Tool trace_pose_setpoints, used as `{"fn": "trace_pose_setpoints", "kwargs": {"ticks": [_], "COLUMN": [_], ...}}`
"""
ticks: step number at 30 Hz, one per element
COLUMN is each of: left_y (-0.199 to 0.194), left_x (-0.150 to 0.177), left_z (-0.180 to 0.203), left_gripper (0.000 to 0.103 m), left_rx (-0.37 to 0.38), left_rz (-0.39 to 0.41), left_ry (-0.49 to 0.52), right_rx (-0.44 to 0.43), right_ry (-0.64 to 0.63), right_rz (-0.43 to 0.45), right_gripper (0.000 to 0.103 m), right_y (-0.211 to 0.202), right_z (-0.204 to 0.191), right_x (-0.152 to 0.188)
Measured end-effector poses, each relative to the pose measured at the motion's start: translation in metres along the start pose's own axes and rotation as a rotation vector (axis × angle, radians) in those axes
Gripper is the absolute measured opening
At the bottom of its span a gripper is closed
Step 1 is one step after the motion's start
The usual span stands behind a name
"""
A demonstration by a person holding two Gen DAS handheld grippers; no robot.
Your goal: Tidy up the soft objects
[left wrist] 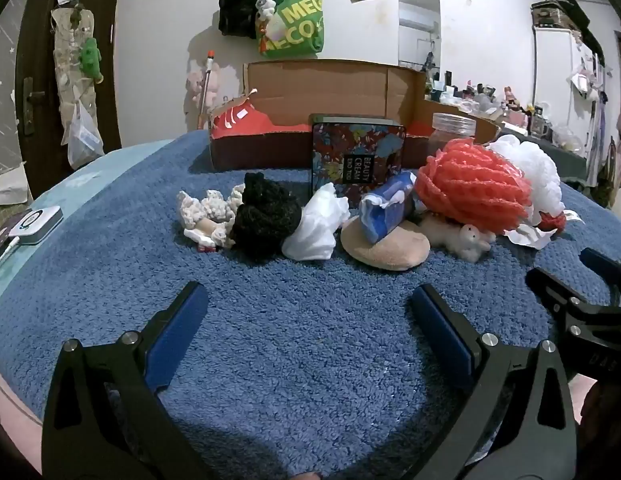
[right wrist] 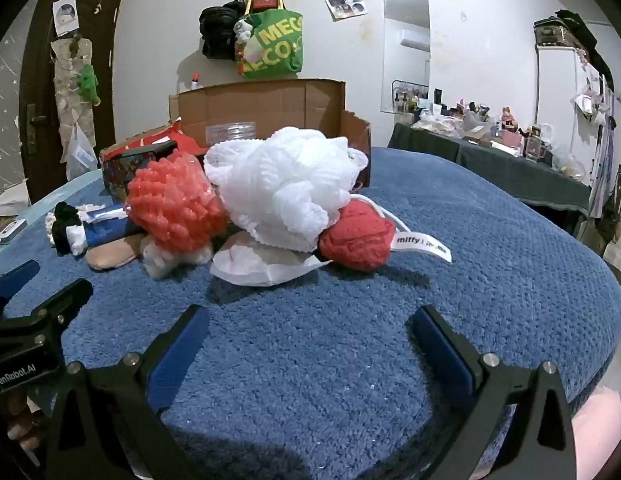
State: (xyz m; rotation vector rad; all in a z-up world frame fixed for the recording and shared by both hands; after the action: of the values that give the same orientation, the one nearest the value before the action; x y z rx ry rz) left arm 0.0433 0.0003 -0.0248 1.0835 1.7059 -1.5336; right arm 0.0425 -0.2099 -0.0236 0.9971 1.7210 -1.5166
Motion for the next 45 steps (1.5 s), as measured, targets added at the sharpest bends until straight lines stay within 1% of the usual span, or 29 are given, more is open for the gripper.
{"fn": "trace_pose_setpoints", "kwargs": {"ticks": [9,10,45], "left_y": [-0.0023,-0.0006,-0.0011], "left_x": [0.0018,-0.0008,-0.0009], "left_z": [0.0072,0.0032,0.0038], "left_gripper": [0.103,0.103,0.103], "left_rx": [-0.008,-0.001,-0.002], "left_rz": [0.006,-0.005,-0.003], "left_ry": [0.015,0.003,0.002], "right_rx": [0.001,0.001,0.003], "right_ry": [0.000,0.000,-0.001], "right_rz": [-0.006,-0.006,-0.011], "right_gripper": [0.103,0.103,0.103], "right_y": [0.0020,0.0020,0.0023], "right_z": [-0.0017,-0.0017,-0.0024], "right_x": [0.0006,0.0006,0.0014]}}
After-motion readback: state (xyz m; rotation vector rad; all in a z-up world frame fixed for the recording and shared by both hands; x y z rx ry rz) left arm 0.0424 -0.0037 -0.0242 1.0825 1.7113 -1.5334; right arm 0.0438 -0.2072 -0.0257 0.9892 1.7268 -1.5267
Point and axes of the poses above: each gripper's, at about its wrist camera, not at the fingertips, and y roughly the way its jaws point, z to its right, x to its underside, the point moved 5 cm from there along y, roughly the way its jaws point, and after that the axes turned 11 degrees about y, right-handed, at the moved point
